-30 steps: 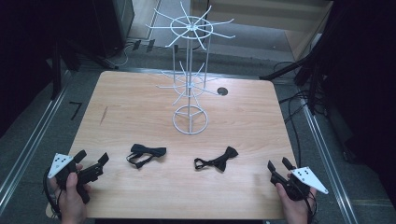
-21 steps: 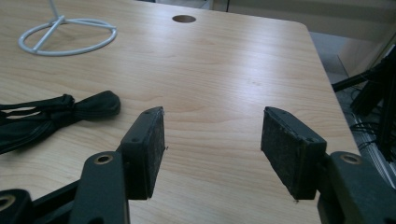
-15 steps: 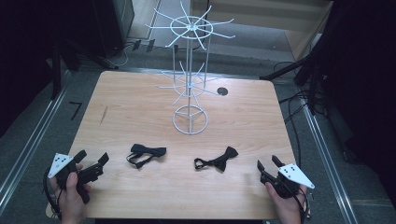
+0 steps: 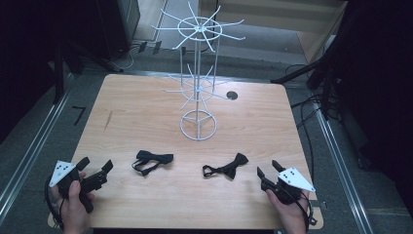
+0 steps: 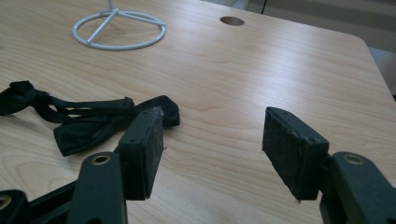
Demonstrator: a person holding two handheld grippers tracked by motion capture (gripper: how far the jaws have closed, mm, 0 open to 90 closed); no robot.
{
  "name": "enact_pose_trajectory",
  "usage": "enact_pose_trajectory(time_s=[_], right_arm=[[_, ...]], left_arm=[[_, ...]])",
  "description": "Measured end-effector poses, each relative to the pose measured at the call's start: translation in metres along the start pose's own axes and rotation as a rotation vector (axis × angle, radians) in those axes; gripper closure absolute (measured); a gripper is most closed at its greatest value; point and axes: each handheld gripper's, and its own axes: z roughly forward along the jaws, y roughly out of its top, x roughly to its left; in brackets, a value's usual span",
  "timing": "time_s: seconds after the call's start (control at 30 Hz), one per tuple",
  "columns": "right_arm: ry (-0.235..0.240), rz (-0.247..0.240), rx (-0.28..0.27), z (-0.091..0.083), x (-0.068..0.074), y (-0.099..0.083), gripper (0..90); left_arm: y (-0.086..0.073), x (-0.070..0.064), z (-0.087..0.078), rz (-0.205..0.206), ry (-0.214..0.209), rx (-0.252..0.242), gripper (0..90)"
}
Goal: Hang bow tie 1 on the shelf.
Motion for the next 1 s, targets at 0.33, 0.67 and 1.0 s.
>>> enact_pose_trajectory(time_s=[0.33,0.67,1.0], right_arm=[[0.063,-0.056,0.022,0.011,0.013,0.007,39.4],[0.135,-0.125,0.069,0.026,0.030,0.008,39.8],[0.169,-0.140,0.084,0.035,0.032,0.011,40.3]], left_arm=[[0.000,0.000,0.001,0.004,-0.003,0.002,8.6],[0.000,0.000,0.001,0.002,-0.003,0.001,8.7],[0.001,0.000,0.002,0.002,-0.007,0.004,8.6]])
